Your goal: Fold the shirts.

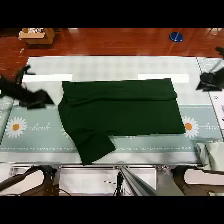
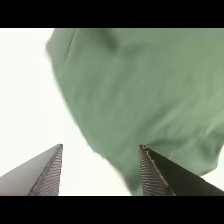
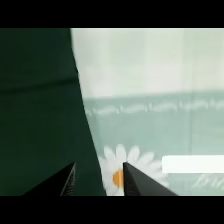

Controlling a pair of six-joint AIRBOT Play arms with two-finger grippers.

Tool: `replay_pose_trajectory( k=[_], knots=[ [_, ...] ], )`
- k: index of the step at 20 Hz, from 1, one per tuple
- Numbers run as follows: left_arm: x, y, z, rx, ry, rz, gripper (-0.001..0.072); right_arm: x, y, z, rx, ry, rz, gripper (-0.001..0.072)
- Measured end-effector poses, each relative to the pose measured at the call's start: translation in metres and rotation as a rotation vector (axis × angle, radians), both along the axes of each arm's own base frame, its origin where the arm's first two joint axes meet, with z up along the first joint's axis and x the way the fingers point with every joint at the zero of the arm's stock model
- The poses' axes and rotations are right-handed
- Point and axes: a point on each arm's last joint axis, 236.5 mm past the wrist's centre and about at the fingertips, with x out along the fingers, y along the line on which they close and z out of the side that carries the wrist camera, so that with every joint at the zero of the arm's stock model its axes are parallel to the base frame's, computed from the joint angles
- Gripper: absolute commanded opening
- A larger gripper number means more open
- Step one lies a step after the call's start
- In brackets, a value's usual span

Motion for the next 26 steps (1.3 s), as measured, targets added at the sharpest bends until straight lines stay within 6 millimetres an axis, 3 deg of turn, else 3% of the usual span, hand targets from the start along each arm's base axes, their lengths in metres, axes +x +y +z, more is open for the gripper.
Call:
replay_pose_trajectory(
  k=[3,7,9,13,15,22,23,24,25,26],
  knots=[
    [-0.058,-0.016,-0.024,-0.074,0.052,0.018,0.0545,-0.043,-0.009,-0.010,0.029,0.027,-0.068,0.0393],
    [-0.105,-0.036,-0.056,-0.143,0.113,0.019,0.0544,-0.075,-0.005,-0.018,0.065,0.021,-0.117,0.0393],
    [-0.110,-0.043,-0.066,-0.167,0.106,0.032,0.0543,-0.078,0.000,-0.017,0.086,0.000,-0.124,0.0393],
    [-0.100,-0.060,-0.073,-0.263,0.078,0.069,0.0543,-0.078,0.009,-0.015,0.126,-0.024,-0.130,0.0394],
    [-0.098,-0.065,-0.079,-0.291,0.092,0.080,0.0460,-0.079,0.012,-0.014,0.136,-0.028,-0.129,0.0393],
    [-0.099,-0.094,-0.096,-0.348,0.148,0.044,0.0444,-0.081,0.015,-0.014,0.149,-0.021,-0.127,0.0393],
    [-0.094,-0.099,-0.098,-0.350,0.138,0.049,0.0289,-0.081,0.016,-0.014,0.150,-0.020,-0.126,0.0393],
    [-0.089,-0.101,-0.103,-0.335,0.121,0.056,0.0075,-0.081,0.016,-0.014,0.150,-0.020,-0.127,0.0393],
    [-0.084,-0.102,-0.108,-0.319,0.106,0.060,0.0018,-0.082,0.016,-0.014,0.152,-0.016,-0.127,0.0394],
    [-0.083,-0.106,-0.109,-0.320,0.102,0.059,0.0017,-0.083,0.017,-0.014,0.154,-0.013,-0.127,0.0398]
  ],
)
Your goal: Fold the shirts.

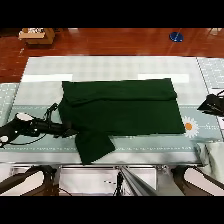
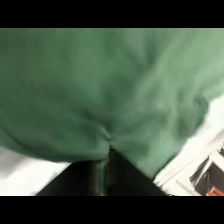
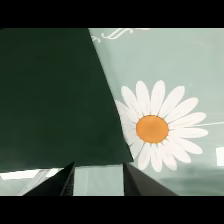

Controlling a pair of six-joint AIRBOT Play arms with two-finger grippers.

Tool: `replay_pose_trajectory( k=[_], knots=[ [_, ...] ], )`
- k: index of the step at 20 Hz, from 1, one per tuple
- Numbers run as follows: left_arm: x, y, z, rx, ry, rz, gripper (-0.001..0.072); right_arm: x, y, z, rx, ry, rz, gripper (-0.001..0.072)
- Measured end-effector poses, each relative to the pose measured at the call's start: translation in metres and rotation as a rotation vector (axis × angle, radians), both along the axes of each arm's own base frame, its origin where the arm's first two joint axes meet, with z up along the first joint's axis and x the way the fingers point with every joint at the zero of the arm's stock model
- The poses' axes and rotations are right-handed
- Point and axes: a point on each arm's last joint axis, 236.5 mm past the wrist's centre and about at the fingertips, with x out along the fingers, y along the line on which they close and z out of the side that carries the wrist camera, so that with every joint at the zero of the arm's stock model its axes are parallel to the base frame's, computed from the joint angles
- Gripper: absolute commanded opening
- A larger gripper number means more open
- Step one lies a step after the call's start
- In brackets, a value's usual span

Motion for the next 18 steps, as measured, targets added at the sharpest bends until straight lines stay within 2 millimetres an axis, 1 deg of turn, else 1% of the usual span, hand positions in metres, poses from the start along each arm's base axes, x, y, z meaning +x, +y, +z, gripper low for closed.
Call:
replay_pose_trajectory(
  k=[1,2,3,5,7,9,13,18],
  knots=[
    [0.001,-0.003,-0.001,0.000,-0.003,0.000,0.0018,-0.001,0.001,0.000,0.002,0.004,0.000,0.0427],
    [0.001,-0.005,-0.002,-0.003,0.000,-0.003,0.0017,-0.002,0.000,0.000,0.001,0.010,0.001,0.0436],
    [0.000,-0.006,-0.003,-0.002,0.001,-0.009,0.0017,-0.005,-0.003,-0.001,-0.011,0.022,0.002,0.0479],
    [-0.001,-0.008,-0.004,-0.002,0.005,-0.016,0.0016,-0.016,-0.017,-0.006,-0.050,0.061,-0.019,0.0489],
    [-0.003,-0.009,-0.004,-0.006,0.008,-0.023,0.0017,-0.028,-0.030,-0.011,-0.045,0.086,-0.080,0.0491],
    [-0.007,-0.010,-0.003,-0.012,0.018,-0.041,0.0017,-0.038,-0.032,-0.020,0.022,0.096,-0.159,0.0491],
    [-0.012,-0.011,0.000,-0.020,0.022,-0.059,0.0016,-0.056,-0.019,-0.046,0.148,0.114,-0.240,0.0491],
    [-0.011,-0.011,0.004,-0.019,0.004,-0.067,0.0016,-0.066,0.006,-0.086,0.237,0.112,-0.301,0.0479]
  ],
)
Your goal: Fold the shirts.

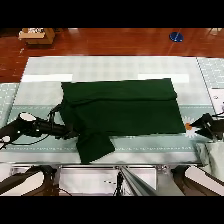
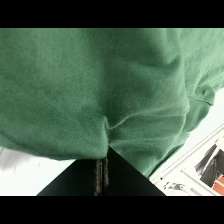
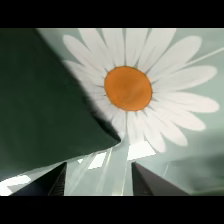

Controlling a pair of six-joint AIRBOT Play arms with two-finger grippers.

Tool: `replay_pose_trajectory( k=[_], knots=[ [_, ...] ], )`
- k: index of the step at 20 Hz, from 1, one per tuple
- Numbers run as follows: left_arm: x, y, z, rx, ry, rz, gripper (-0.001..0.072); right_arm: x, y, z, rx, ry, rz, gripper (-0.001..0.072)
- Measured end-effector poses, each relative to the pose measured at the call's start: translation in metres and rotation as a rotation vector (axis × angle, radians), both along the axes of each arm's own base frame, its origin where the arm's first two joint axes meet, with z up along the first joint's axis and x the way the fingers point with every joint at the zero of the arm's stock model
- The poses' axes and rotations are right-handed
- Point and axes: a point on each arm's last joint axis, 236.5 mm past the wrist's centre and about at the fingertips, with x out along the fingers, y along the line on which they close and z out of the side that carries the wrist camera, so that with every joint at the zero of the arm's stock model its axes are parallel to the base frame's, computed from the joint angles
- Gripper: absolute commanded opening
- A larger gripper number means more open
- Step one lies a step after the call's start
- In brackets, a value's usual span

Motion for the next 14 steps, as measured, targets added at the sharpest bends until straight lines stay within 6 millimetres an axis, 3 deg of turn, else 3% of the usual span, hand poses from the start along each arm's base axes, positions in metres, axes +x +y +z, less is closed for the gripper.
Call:
replay_pose_trajectory(
  k=[3,4,10,11,12,13,14],
  knots=[
    [0.000,-0.001,0.002,-0.004,-0.003,-0.001,0.0016,-0.002,0.009,-0.015,0.018,-0.012,-0.027,0.0464],
    [0.000,-0.001,0.002,-0.006,-0.003,0.001,0.0016,-0.001,0.011,-0.018,0.022,-0.023,-0.034,0.0429],
    [0.000,-0.003,0.005,-0.017,-0.002,0.002,0.0016,0.011,0.030,-0.030,0.016,-0.048,0.013,0.0387],
    [0.000,-0.003,0.005,-0.017,-0.002,0.003,0.0016,0.013,0.037,-0.033,0.020,-0.041,0.039,0.0275],
    [0.000,-0.003,0.005,-0.018,-0.002,0.004,0.0016,0.013,0.045,-0.037,0.025,-0.027,0.063,0.0118],
    [0.001,-0.003,0.005,-0.019,-0.002,0.004,0.0016,0.014,0.050,-0.040,0.022,-0.018,0.084,0.0030],
    [0.001,-0.003,0.006,-0.020,-0.005,0.002,0.0017,0.017,0.057,-0.041,0.029,-0.019,0.101,0.0024]
  ],
)
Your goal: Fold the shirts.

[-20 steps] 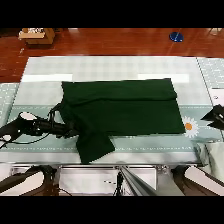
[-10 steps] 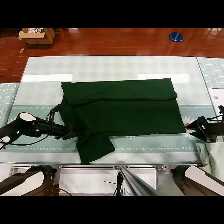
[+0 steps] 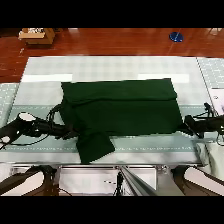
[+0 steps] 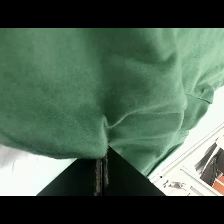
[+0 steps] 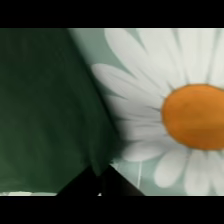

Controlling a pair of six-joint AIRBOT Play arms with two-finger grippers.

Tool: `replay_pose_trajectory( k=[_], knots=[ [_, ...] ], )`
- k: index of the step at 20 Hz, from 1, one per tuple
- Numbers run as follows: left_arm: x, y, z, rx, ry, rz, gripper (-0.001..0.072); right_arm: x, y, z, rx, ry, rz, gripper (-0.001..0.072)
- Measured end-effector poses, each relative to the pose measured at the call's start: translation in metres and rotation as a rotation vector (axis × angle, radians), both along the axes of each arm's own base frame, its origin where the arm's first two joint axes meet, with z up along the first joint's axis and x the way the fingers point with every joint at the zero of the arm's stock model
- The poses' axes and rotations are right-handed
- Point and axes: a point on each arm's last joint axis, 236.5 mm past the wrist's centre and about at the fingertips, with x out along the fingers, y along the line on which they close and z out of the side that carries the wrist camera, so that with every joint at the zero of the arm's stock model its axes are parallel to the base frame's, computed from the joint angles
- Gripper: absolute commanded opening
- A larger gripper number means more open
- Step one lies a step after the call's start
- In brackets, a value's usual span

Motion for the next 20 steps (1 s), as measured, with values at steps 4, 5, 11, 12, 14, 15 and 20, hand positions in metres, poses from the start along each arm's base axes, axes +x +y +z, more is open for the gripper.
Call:
replay_pose_trajectory(
  k=[4,5,11,12,14,15,20],
  knots=[
    [0.014,-0.003,0.023,-0.027,-0.059,-0.039,0.0016,0.030,0.011,0.031,0.014,-0.112,0.081,0.0024],
    [0.022,-0.004,0.035,-0.035,-0.096,-0.055,0.0016,0.039,0.011,0.049,0.009,-0.159,0.104,0.0024],
    [0.110,0.001,0.133,-0.017,-0.443,-0.040,0.0016,0.100,0.012,0.141,-0.128,-0.452,0.170,0.0022],
    [0.125,0.004,0.145,-0.007,-0.485,-0.022,0.0016,0.113,0.014,0.150,-0.156,-0.497,0.160,0.0022],
    [0.149,0.009,0.158,0.011,-0.537,0.004,0.0016,0.140,0.017,0.160,-0.198,-0.574,0.122,0.0022],
    [0.160,0.011,0.159,0.014,-0.546,0.015,0.0016,0.154,0.019,0.162,-0.214,-0.603,0.100,0.0022],
    [0.210,0.024,0.143,0.037,-0.534,0.068,0.0016,0.219,0.027,0.154,-0.246,-0.671,0.033,0.0022]
  ],
)
